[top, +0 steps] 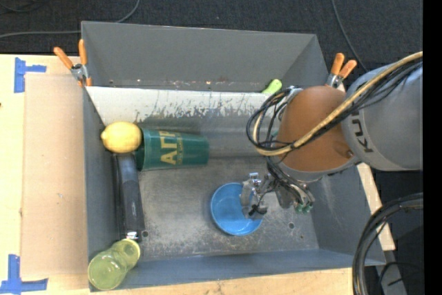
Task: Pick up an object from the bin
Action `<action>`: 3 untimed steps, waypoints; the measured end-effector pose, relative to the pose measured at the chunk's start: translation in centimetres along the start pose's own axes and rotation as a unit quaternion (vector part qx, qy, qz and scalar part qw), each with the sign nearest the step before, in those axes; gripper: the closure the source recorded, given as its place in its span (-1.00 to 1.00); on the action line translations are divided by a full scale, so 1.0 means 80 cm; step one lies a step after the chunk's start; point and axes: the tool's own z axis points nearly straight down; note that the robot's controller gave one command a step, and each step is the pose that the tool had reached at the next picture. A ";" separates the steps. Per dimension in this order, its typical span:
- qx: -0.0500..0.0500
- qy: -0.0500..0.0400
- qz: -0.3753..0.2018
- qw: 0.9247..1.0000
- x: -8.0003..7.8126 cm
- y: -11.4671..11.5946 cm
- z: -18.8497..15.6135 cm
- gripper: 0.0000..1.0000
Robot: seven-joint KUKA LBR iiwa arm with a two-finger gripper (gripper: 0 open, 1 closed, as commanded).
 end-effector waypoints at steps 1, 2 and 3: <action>0.001 -0.007 0.023 1.000 -0.052 0.030 -0.003 -1.00; 0.001 -0.006 0.023 1.000 -0.051 0.029 -0.003 -1.00; 0.001 -0.005 -0.053 0.999 -0.024 -0.016 0.052 -1.00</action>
Offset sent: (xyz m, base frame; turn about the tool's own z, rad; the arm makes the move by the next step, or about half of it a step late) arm 0.0000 0.0000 0.0000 0.0000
